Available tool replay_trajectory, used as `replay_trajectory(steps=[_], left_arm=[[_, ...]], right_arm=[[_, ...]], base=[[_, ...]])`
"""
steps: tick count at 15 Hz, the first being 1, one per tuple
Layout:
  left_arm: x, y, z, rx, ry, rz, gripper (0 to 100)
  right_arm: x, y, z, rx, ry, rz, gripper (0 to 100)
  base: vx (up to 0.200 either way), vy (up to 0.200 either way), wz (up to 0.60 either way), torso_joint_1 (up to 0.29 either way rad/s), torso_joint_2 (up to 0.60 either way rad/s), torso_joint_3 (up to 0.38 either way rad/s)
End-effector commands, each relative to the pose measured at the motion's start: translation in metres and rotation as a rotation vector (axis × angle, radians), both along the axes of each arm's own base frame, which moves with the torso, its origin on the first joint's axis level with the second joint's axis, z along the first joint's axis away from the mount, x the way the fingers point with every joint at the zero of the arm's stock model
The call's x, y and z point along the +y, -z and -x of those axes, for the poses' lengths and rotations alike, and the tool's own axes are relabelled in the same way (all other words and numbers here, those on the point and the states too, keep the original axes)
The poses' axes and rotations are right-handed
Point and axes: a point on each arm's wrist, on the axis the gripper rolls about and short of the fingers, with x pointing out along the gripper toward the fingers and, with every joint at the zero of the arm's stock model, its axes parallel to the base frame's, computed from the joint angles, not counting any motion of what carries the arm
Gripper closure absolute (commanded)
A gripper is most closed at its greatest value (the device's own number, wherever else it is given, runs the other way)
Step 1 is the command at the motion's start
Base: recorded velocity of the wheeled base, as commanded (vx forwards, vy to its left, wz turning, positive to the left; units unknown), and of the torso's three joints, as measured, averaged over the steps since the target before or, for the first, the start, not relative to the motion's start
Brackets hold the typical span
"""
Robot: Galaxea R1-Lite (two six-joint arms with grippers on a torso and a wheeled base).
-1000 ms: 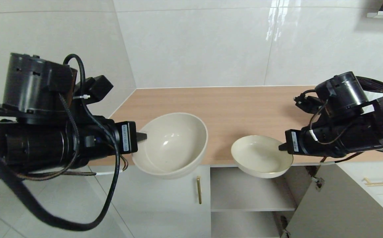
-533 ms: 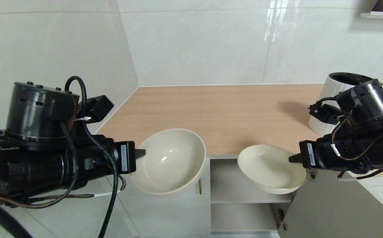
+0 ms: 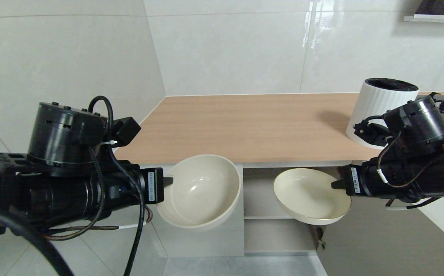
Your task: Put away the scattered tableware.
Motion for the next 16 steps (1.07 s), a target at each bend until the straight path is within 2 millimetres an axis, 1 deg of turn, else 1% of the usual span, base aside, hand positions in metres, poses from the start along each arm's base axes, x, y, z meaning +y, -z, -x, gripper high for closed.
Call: replay_trajectory(steps=[1, 12, 16], left_arm=[[-0.0015, 0.0035, -0.0026, 0.012, -0.001, -0.006, 100], [-0.0035, 0.0085, -0.0061, 0.029, -0.001, -0.016, 100], [-0.0035, 0.0085, -0.0061, 0.029, -0.001, -0.016, 100]], right_arm=[[0.0004, 0.0032, -0.0013, 0.007, 0.002, 0.005, 100], [-0.0016, 0.0032, -0.0041, -0.013, 0.013, 0.001, 100], [-0.001, 0.0046, -0.0057, -0.017, 0.02, 0.006, 100]], base=[[0.0, 0.0, 0.0, 0.0, 0.0, 0.0], [0.0, 0.0, 0.0, -0.003, 0.01, 0.003], [0.0, 0.0, 0.0, -0.166, 0.38, 0.207]])
